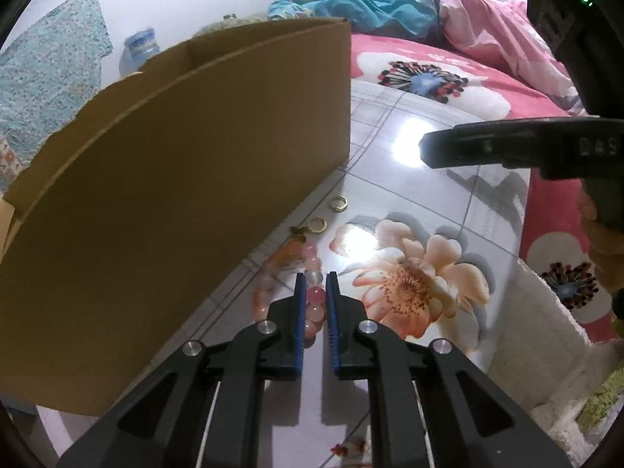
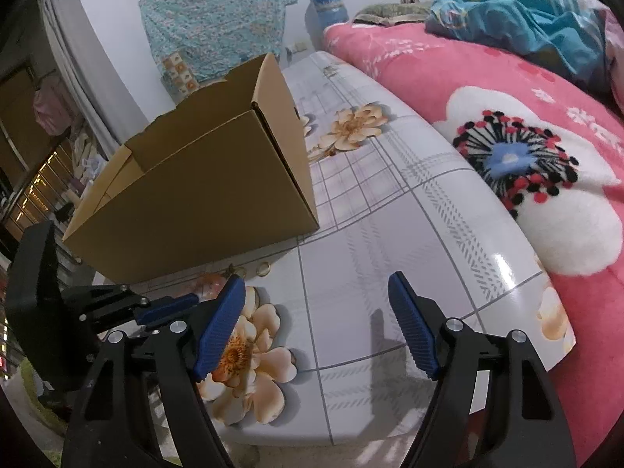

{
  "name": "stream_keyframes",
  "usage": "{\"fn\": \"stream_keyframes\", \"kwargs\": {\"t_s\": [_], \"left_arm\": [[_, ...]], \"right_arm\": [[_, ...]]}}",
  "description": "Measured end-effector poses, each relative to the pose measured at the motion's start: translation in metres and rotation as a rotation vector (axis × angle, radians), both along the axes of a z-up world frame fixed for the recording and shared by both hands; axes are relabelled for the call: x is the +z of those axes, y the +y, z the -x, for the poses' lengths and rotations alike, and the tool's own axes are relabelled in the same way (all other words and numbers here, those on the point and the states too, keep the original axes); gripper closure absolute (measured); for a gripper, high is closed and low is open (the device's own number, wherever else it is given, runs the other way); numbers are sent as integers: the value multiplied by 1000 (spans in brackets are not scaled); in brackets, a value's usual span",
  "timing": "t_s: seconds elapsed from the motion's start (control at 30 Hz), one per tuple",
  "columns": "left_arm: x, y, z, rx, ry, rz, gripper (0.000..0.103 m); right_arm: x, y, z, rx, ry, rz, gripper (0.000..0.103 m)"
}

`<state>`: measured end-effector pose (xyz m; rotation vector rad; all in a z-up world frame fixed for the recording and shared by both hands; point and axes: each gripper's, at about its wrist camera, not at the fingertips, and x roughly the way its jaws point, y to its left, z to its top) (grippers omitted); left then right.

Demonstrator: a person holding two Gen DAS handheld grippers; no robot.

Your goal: Organize jewelry

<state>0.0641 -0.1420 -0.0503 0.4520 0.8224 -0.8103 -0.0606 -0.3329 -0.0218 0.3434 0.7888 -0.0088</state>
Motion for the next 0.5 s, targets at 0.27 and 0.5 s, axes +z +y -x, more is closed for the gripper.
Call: {"fn": "stream_keyframes", "kwargs": {"t_s": [0.27, 0.5], "left_arm": [[3, 30, 4, 44, 26, -32, 93], [11, 49, 8, 98, -4, -55, 66]], "right_arm": [[-3, 1, 0, 10, 3, -15, 32], [-5, 13, -6, 52, 2, -13, 37]]}}
